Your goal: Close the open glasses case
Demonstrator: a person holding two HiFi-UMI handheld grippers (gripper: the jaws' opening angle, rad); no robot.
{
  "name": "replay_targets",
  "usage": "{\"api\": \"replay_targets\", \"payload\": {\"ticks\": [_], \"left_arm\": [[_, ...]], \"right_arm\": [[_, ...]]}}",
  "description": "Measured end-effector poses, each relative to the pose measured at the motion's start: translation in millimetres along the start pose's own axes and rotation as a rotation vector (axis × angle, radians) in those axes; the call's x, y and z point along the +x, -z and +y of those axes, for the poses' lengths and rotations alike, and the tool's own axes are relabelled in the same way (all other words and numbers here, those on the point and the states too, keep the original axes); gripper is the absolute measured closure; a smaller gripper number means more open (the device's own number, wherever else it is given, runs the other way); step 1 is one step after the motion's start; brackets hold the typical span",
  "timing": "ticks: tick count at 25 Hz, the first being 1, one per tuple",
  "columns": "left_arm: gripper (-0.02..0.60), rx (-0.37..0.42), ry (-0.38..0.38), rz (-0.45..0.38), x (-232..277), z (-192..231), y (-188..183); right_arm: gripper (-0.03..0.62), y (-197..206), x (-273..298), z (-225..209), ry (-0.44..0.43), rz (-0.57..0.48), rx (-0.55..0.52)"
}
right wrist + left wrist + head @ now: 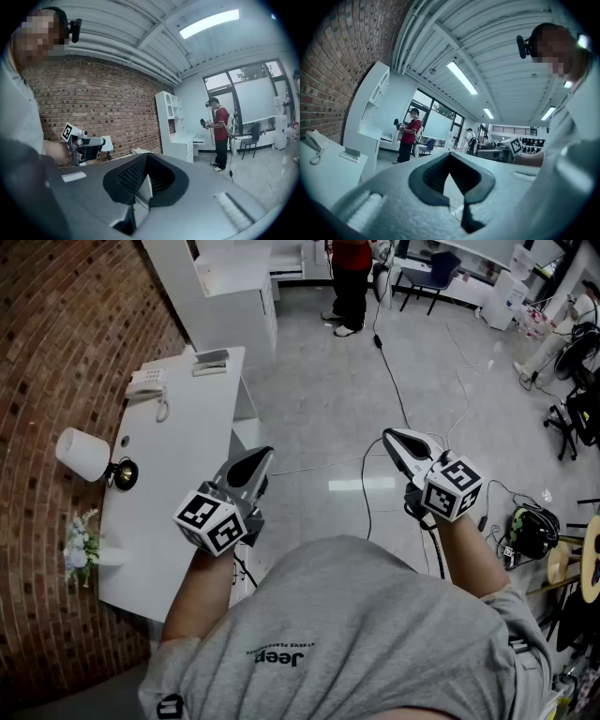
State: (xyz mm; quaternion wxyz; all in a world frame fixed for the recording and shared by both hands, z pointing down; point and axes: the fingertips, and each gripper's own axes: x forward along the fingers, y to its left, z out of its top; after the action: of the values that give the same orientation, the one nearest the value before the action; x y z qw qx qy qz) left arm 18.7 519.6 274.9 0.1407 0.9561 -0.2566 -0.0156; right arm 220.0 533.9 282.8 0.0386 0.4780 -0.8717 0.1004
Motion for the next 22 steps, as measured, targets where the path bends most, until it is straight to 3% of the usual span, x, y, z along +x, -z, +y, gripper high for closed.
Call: {"api": "replay_targets", "payload": {"ticks": [22], "left_arm": [[0.584,-0.001,0.038,0.000,-16.6,25.0,-7.6]], "right_arm": [[0.585,-13.1,27.5,13.4,0.034,-0.015,-0.006]]}}
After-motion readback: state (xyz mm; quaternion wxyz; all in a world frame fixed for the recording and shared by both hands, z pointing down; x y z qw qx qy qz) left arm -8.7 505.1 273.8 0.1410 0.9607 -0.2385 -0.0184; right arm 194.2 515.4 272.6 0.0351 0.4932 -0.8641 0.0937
